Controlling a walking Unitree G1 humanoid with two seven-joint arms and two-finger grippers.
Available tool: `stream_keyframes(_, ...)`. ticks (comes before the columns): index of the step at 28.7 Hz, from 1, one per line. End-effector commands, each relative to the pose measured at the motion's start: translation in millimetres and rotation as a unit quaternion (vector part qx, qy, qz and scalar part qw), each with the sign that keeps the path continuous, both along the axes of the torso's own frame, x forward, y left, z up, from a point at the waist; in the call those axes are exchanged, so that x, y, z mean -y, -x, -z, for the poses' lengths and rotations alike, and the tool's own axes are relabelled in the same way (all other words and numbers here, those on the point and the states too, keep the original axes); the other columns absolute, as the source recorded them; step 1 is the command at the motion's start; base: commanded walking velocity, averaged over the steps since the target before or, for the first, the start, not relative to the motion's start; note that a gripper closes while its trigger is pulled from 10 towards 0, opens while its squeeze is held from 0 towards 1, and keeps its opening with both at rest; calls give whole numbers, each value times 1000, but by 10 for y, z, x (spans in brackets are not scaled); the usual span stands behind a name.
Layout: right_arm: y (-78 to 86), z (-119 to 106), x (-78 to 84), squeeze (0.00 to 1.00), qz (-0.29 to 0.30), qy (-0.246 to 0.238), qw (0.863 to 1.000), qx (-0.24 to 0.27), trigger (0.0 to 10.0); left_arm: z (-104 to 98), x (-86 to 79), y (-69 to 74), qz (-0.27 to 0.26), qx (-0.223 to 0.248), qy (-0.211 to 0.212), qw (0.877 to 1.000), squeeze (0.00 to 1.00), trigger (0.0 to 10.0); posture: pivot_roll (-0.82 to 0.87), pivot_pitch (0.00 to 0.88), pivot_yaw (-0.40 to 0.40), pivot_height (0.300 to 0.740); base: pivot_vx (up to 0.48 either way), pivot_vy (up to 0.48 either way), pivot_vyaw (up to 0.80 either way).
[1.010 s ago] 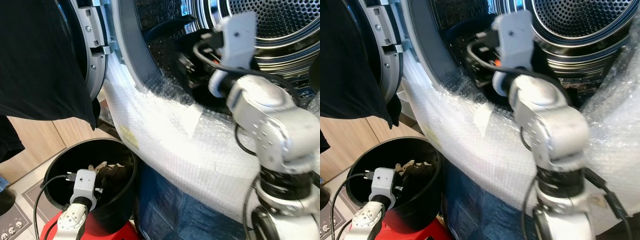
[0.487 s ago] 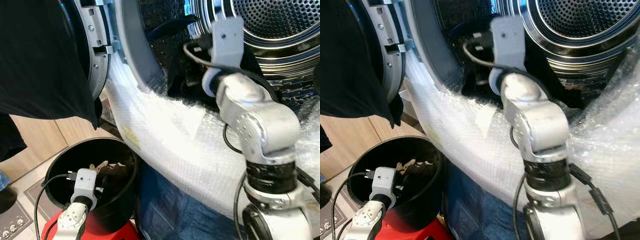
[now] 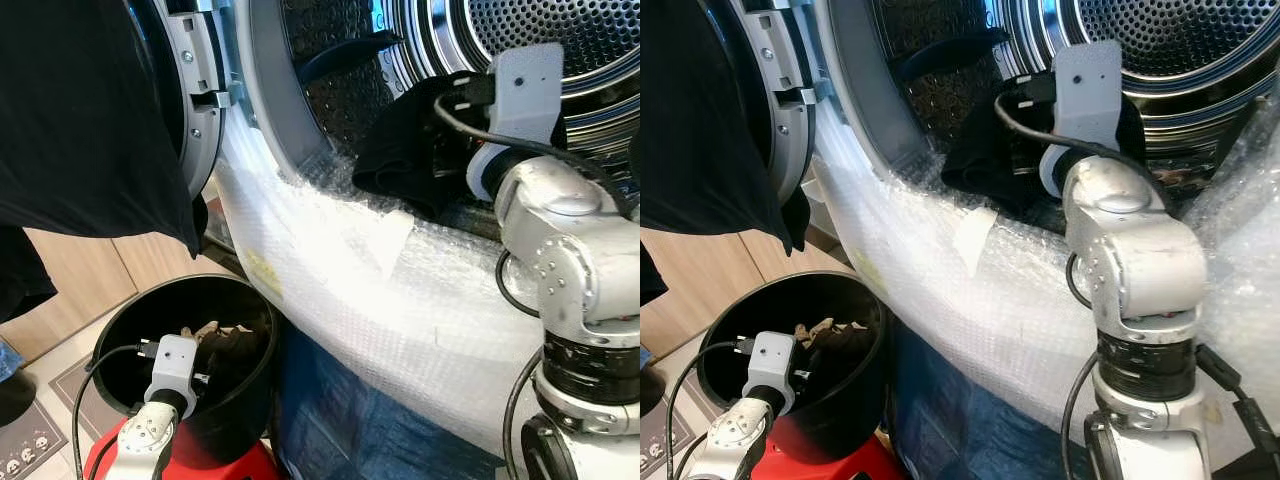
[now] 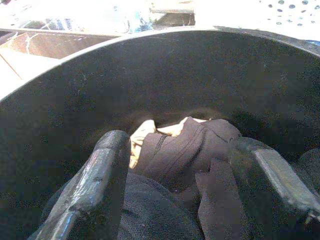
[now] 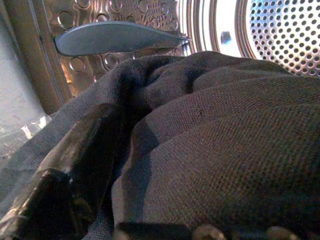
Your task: Clothes washing
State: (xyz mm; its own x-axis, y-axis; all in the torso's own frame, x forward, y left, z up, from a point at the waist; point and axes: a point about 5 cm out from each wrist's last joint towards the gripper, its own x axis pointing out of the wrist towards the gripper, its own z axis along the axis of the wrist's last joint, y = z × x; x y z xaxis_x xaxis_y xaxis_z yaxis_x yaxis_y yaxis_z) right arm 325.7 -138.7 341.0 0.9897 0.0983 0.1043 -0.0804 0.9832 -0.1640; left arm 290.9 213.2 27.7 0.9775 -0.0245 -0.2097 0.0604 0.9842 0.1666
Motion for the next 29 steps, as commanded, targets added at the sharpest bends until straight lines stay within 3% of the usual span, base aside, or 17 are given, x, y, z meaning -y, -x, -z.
stream_keyframes(1, 26, -50, 64, 0, 14, -31, 999, 14, 10000, 306, 67, 200, 9, -84, 4, 996, 0, 10000, -29, 42, -34, 740, 0, 0, 0)
stream_keyframes(2, 14, -69, 67, 0, 17, -52, 998, 24, 10000, 311, 74, 203, 9, -85, 4, 996, 0, 10000, -29, 42, -34, 740, 0, 0, 0)
stream_keyframes(7, -37, -77, -63, 0, 13, -56, 998, 23, 10000, 320, 73, 214, 8, -86, 6, 996, 0, 10000, -25, 48, -36, 740, 0, 0, 0)
stream_keyframes(11, -166, -81, -435, 0, -35, -65, 997, 11, 10000, 316, 77, 207, 8, -86, 5, 996, 0, 10000, -17, 56, -37, 740, 0, 0, 0)
stream_keyframes(15, -252, -142, -597, 0, -47, -75, 996, 8, 10000, 302, 66, 193, 4, -83, 6, 996, 0, 10000, -19, 60, -36, 740, 0, 0, 0)
stream_keyframes(17, -350, -334, -808, 0, -57, -96, 993, 22, 10000, 294, 63, 182, 5, -84, 5, 996, 0, 10000, -20, 64, -34, 740, 0, 0, 0)
stream_keyframes(21, -440, -485, -905, 0, -44, -106, 993, 32, 10000, 288, 61, 176, 4, -82, 6, 997, 0, 10000, -17, 63, -34, 740, 0, 0, 0)
stream_keyframes(29, -664, -617, -838, 0, 44, -122, 990, 49, 10000, 299, 69, 184, 6, -84, 6, 996, 0, 10000, -22, 59, -33, 740, 0, 0, 0)
